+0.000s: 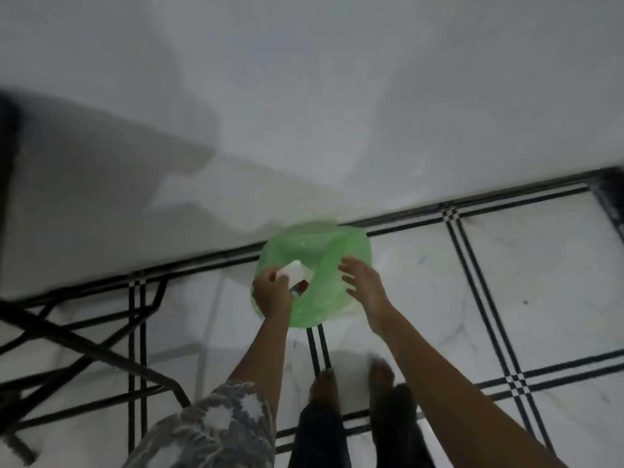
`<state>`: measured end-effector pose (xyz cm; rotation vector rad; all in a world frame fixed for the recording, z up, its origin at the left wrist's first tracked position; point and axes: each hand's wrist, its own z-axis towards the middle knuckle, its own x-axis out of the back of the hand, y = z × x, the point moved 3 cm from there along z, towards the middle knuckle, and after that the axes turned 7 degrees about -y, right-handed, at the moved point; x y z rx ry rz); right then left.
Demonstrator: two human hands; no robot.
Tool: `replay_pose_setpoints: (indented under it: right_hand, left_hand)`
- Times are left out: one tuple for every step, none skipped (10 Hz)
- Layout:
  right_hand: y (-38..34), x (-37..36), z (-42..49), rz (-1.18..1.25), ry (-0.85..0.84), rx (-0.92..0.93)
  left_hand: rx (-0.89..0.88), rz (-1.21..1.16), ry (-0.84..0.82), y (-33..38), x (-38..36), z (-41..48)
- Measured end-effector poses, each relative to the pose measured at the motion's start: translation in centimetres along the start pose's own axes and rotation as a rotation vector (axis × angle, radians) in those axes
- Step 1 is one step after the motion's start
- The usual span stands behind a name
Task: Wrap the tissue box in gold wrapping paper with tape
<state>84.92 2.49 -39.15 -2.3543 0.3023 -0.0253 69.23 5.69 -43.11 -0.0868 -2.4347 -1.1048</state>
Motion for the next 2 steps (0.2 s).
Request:
replay_pose_setpoints:
  right_hand:
    - [3.4, 0.3, 9.3, -0.058, -0.042, 0.034]
    - [6.3, 0.4, 14.8, -0.071, -0.082, -0.007]
  left_hand:
    - [-0.032, 0.065, 0.028, -4.4, -5.1, 6.2]
    - [0.059, 0.076, -0.054, -8.2, -8.7, 10.1]
